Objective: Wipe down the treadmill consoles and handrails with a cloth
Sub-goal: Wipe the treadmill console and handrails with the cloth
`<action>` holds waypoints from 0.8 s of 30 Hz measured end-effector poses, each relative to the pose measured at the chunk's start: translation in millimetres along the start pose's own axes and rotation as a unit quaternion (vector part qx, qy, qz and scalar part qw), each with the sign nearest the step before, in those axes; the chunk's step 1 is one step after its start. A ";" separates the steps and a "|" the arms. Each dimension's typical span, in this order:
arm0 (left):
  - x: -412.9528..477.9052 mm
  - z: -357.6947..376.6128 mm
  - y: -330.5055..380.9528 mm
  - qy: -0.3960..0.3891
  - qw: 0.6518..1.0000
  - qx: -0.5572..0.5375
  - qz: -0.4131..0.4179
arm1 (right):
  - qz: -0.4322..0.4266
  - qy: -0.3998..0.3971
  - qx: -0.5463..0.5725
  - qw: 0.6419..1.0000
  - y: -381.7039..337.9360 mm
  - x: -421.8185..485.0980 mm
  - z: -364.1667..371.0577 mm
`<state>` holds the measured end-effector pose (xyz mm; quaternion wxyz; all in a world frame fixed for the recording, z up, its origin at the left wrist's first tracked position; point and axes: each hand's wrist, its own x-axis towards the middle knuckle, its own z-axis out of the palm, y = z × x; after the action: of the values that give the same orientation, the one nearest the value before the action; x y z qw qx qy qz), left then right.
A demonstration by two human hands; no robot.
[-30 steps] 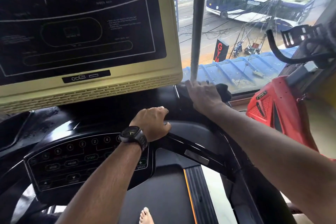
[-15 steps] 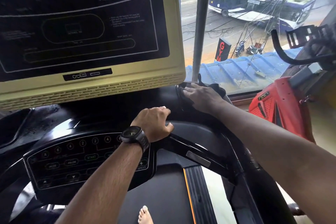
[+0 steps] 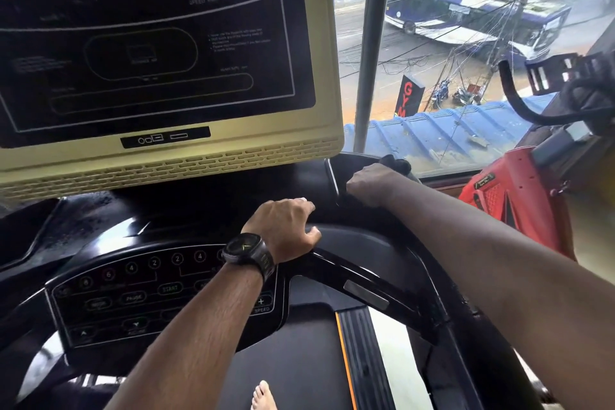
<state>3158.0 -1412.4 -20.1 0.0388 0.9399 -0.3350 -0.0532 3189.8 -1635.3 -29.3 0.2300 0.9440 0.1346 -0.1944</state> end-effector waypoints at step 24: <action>2.8 2.7 -4.2 -0.008 1.000 0.008 0.010 | -0.034 0.041 -0.242 0.969 7.5 24.5 20.6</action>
<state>3162.4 -1411.0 -23.4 0.0291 0.9364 -0.3451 -0.0574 3207.8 -1647.7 -53.9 0.4393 0.8623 0.2187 -0.1250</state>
